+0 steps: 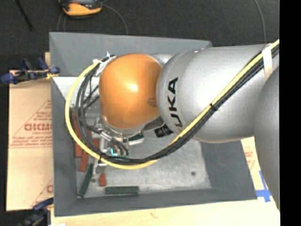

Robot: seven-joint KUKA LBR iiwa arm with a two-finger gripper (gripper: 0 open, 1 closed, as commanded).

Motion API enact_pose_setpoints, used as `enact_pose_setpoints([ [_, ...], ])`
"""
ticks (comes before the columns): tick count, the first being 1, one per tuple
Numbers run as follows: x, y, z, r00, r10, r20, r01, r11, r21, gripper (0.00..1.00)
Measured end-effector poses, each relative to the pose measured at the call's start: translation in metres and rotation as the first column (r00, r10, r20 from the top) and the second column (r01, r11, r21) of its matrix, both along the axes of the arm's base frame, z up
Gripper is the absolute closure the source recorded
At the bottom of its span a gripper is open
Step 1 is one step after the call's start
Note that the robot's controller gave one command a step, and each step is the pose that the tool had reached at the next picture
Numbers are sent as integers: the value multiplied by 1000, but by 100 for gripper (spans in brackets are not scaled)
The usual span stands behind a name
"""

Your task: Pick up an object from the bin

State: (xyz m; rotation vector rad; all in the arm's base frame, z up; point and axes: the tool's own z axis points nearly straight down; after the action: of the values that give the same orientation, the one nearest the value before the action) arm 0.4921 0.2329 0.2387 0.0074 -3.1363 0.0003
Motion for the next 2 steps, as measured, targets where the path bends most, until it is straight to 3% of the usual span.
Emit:
enact_pose_setpoints([
  [1,2,-1,4,1000,-4,7,4,1000,2,0],
  [2,9,-35,-42,998,63,13,-63,998,3,0],
])
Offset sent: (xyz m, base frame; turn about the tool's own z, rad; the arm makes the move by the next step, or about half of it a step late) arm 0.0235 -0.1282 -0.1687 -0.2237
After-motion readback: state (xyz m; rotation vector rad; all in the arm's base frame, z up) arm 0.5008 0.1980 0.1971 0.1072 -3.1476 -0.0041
